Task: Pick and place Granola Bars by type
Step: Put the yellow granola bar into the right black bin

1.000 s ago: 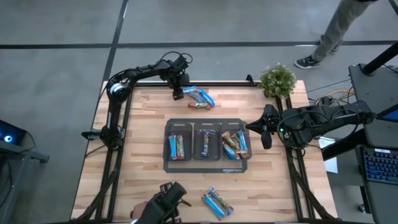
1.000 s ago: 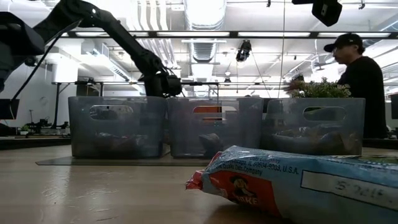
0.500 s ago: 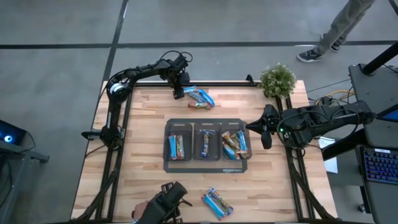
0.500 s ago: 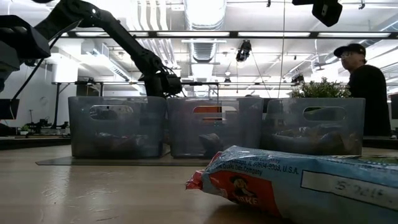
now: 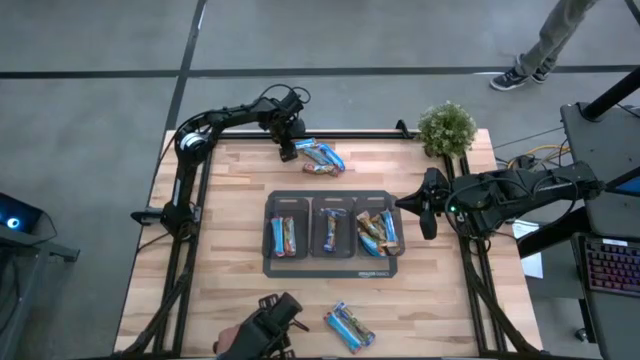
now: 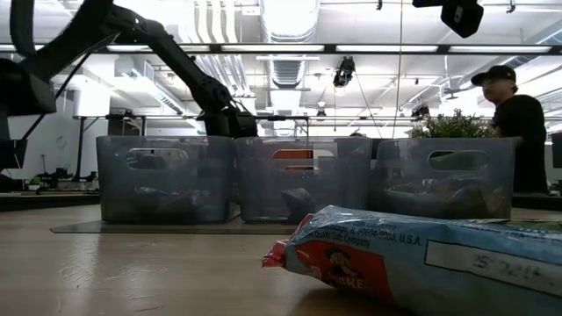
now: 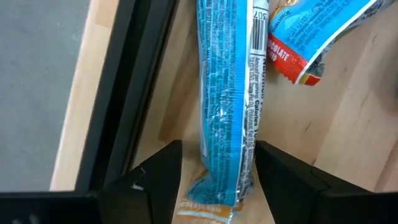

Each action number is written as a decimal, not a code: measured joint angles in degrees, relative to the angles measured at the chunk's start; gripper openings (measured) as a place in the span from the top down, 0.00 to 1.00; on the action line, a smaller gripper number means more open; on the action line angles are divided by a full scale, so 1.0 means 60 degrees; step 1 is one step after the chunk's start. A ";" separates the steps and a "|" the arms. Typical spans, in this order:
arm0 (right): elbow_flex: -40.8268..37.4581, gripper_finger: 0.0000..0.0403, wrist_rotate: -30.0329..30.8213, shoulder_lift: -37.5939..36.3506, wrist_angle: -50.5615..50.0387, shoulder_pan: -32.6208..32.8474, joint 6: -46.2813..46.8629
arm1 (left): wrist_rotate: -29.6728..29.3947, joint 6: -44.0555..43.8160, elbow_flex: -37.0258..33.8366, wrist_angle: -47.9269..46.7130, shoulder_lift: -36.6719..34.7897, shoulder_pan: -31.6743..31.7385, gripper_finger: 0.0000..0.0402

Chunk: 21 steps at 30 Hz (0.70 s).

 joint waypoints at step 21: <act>0.0000 0.98 -0.0001 0.0000 0.0004 -0.0001 0.0056 | -0.0243 -0.0381 0.0015 -0.0091 0.0059 0.0007 0.82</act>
